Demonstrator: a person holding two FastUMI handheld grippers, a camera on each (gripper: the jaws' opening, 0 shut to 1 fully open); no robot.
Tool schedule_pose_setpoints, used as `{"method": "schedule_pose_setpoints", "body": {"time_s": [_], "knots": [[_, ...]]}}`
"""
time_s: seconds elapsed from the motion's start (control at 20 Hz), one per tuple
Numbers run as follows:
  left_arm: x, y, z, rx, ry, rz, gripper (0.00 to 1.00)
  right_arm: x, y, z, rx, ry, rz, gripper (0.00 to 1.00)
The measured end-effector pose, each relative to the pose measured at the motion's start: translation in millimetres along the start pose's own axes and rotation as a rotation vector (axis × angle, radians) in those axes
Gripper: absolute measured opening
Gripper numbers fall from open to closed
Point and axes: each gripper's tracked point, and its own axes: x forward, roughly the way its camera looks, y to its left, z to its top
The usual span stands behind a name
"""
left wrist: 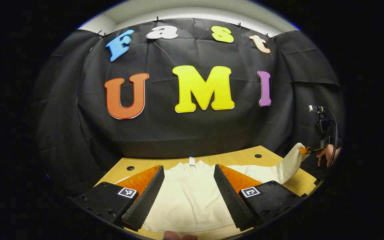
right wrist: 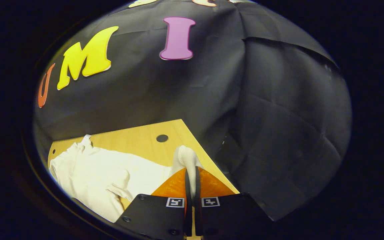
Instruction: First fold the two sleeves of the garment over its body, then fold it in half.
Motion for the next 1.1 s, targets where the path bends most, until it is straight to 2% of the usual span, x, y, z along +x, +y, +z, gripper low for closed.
{"method": "schedule_pose_setpoints", "body": {"time_s": [0.2,0.4,0.7,0.85,1.1], "knots": [[-1.3,16.5,7.6,0.016,-0.032,0.015,0.97,-1.8,75.8,35.4,-0.045,-0.034,0.081,0.04],[-2.7,32.8,3.7,-0.016,-0.031,0.03,0.97,-6.1,159.4,67.4,-0.094,-0.094,0.172,0.04],[-10.0,65.8,-12.8,-0.056,-0.002,0.079,0.97,-10.4,282.9,85.9,-0.195,-0.137,0.301,0.04],[-14.8,89.5,-19.0,-0.075,0.004,0.122,0.97,-7.9,343.2,77.1,-0.238,-0.131,0.358,0.03],[-25.0,128.6,-31.0,-0.105,0.016,0.197,0.97,-9.2,450.7,32.1,-0.316,-0.091,0.456,0.04]]}}
